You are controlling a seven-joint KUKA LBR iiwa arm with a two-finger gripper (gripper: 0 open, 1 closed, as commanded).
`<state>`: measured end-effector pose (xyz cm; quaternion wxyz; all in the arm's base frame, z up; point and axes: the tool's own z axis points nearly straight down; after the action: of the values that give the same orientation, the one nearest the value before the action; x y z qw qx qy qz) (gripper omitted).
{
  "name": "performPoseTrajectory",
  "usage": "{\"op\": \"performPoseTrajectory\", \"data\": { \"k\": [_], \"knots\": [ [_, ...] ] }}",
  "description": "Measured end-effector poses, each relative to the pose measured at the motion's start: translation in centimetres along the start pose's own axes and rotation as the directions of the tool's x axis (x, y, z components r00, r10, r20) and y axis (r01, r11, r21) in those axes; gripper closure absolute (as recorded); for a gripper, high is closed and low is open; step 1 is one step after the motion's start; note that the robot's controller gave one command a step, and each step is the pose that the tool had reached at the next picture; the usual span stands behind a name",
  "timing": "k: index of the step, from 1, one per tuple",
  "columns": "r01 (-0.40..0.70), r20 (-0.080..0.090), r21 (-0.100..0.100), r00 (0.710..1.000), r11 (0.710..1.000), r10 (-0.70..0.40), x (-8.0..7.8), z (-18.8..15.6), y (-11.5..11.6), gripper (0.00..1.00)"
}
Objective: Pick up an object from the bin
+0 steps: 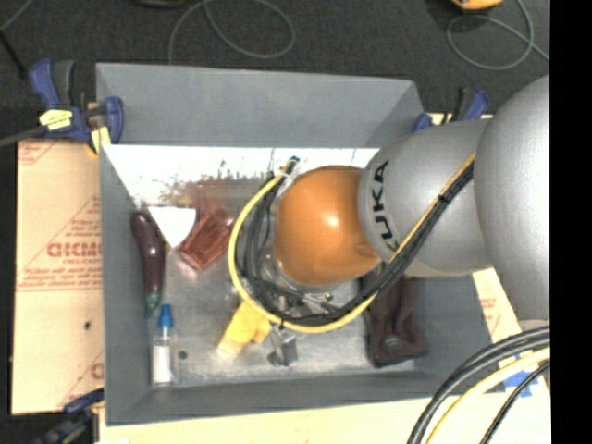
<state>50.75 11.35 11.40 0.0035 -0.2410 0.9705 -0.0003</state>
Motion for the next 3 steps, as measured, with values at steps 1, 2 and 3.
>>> {"op": "performPoseTrajectory", "data": {
  "k": [1,2,3],
  "knots": [
    [-0.009,0.013,-0.002,1.0,1.0,0.009,-1.8,3.9,-1.5,1.0],
    [-0.01,0.013,-0.002,1.0,1.0,0.01,-1.8,3.9,-1.5,1.0],
    [-0.02,0.013,-0.001,1.0,1.0,0.02,-1.8,1.7,-2.4,1.0]
  ]
}}
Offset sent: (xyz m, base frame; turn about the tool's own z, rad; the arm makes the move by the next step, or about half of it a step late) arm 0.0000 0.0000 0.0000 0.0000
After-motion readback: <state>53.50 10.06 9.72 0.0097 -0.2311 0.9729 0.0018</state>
